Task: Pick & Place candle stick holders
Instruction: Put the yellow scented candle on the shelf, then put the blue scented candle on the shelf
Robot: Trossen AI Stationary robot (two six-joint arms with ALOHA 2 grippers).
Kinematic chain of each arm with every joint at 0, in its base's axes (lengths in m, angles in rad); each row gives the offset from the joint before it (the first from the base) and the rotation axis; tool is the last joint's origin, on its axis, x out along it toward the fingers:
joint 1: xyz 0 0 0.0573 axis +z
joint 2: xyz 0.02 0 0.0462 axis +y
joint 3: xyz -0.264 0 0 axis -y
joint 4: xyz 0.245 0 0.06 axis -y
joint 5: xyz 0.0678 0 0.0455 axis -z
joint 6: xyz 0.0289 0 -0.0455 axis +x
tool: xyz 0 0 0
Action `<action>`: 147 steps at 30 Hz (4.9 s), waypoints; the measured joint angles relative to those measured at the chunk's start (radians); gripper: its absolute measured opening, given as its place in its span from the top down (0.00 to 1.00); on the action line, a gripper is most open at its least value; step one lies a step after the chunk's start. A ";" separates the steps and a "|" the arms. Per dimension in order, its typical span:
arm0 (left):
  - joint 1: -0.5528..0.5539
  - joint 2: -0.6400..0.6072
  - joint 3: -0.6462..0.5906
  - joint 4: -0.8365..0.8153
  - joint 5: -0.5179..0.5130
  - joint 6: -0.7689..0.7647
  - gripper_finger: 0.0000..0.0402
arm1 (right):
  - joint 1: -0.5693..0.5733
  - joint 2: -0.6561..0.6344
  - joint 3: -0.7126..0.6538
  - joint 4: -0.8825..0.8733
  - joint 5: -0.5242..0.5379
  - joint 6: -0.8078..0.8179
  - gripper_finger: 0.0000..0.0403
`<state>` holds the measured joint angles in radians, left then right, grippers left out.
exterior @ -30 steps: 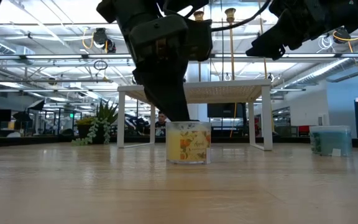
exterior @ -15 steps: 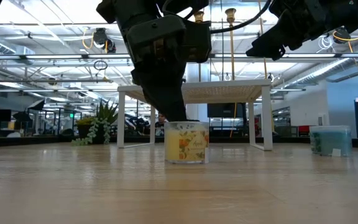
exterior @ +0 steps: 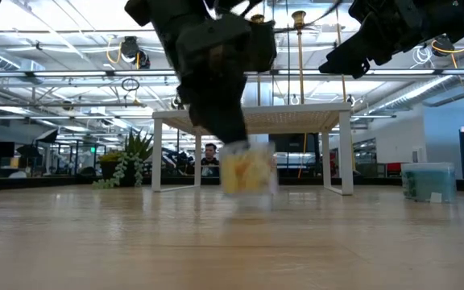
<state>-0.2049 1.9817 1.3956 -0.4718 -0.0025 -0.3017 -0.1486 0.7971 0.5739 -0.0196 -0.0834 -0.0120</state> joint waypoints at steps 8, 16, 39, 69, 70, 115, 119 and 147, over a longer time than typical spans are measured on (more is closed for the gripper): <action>0.002 -0.133 0.000 0.021 -0.084 -0.059 0.99 | 0.000 0.000 0.000 0.000 0.000 0.000 0.44; 0.061 -0.276 0.071 0.018 -0.331 0.028 0.99 | 0.000 0.000 0.000 0.027 0.003 0.000 0.44; 0.340 -0.175 0.186 -0.160 -0.268 -0.009 0.99 | 0.000 0.000 0.000 0.053 0.003 -0.007 0.44; 0.322 -0.237 0.184 -0.161 -0.261 0.040 0.90 | 0.073 0.000 -0.008 -0.106 -0.361 0.080 0.45; 0.318 -0.252 0.184 -0.161 -0.261 0.041 0.90 | 0.098 0.000 -0.017 -0.110 -0.360 0.080 0.46; -0.024 -0.517 0.185 -0.182 -0.603 0.194 0.90 | 0.396 0.023 -0.293 -0.161 0.244 0.333 0.58; -0.024 -0.517 0.185 -0.182 -0.603 0.188 0.90 | 0.396 0.023 -0.293 -0.125 0.244 0.304 0.62; -0.024 -0.517 0.185 -0.183 -0.602 0.171 0.90 | 0.348 0.022 -0.293 -0.156 0.265 0.251 0.99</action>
<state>-0.2287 1.4647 1.5803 -0.6546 -0.6048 -0.1310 0.1997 0.8192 0.2813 -0.1753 0.1814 0.2390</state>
